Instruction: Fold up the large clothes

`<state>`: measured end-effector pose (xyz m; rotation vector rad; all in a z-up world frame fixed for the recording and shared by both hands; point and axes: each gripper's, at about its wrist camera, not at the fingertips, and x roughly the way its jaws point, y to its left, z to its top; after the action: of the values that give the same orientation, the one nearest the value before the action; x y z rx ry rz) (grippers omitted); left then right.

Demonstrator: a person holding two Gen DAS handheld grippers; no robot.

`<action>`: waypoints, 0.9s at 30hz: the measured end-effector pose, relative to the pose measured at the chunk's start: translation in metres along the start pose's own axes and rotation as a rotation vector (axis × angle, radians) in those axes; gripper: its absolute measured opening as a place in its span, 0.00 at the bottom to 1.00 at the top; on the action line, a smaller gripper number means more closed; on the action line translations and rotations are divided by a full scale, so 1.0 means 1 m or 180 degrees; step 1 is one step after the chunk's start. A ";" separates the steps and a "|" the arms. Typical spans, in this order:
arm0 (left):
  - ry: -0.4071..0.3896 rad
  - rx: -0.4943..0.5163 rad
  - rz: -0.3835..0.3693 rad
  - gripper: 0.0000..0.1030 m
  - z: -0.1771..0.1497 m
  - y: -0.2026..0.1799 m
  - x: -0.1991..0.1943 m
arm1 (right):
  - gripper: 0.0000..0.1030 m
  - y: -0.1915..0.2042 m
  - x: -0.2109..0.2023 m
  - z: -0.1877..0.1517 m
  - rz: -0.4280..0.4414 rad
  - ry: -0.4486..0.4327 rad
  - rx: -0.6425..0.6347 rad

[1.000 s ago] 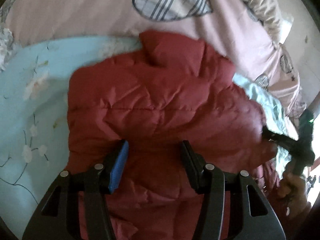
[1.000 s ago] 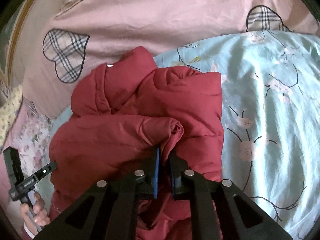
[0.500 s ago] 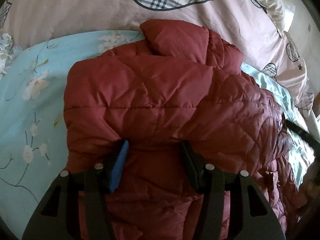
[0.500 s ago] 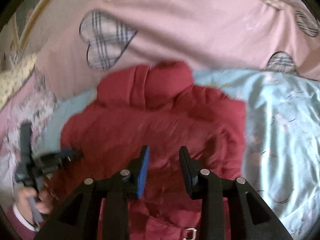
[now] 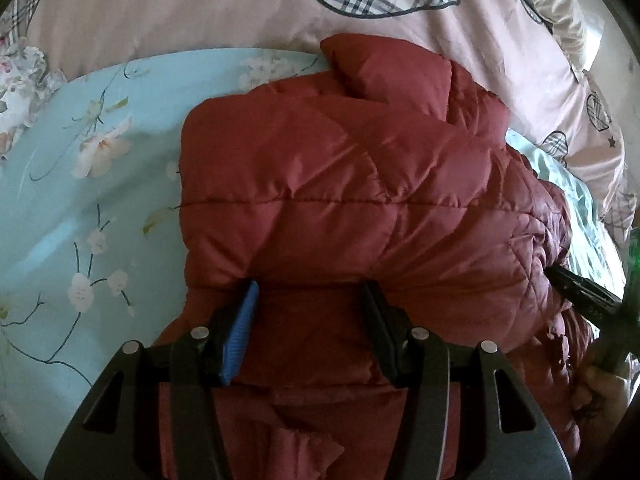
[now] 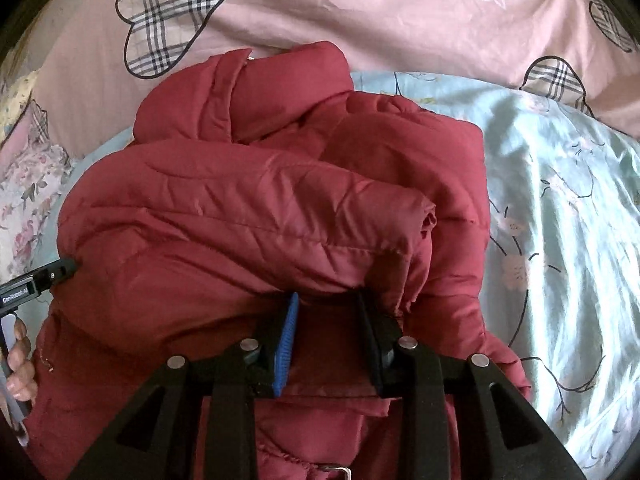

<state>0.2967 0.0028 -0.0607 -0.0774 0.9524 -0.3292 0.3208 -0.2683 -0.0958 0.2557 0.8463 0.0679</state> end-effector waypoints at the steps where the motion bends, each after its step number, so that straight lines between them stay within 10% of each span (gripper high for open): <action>1: 0.0010 0.0000 0.0000 0.52 0.000 0.000 0.002 | 0.30 -0.001 0.001 0.000 0.0007 0.0004 0.0010; 27: 0.0082 -0.0017 0.0066 0.58 -0.022 0.014 -0.043 | 0.46 -0.006 -0.060 -0.012 0.0092 0.0020 0.0168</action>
<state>0.2596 0.0307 -0.0423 -0.0682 0.9790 -0.3092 0.2719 -0.2814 -0.0609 0.3173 0.8514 0.0734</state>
